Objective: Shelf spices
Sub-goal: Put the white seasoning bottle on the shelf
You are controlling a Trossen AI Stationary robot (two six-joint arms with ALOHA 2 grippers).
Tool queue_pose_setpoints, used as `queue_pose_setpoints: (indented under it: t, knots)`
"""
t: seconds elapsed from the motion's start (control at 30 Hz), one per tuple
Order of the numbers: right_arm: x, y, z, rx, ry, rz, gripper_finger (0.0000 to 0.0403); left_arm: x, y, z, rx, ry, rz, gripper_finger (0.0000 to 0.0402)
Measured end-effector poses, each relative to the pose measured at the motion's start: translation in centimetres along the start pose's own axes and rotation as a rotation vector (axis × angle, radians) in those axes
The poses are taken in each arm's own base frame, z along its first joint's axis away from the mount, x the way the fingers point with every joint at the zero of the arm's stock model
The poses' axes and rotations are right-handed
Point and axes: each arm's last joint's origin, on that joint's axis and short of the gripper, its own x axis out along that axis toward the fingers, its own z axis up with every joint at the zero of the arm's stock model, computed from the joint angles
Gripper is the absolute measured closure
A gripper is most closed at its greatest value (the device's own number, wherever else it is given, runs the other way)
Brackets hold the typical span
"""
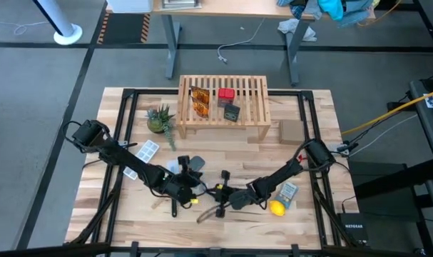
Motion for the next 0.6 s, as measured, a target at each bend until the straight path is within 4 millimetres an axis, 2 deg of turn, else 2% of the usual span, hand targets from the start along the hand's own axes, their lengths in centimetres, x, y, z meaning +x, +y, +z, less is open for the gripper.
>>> queue_pose_setpoints:
  t: [0.1,0.27,0.6]
  knots:
    - [0.7,-0.3,-0.3,0.022,-0.031,-0.013,0.0395,0.0,-0.2,0.0,0.024,0.007,-0.018,0.0402]
    - [0.7,-0.3,-0.6,0.011,-0.026,-0.028,0.0395,-0.2,-0.2,0.3,0.041,0.007,-0.031,0.0402]
    - [0.7,-0.4,-1.3,0.014,0.038,-0.014,0.0395,-1.3,0.4,-2.2,0.057,0.162,0.098,0.0402]
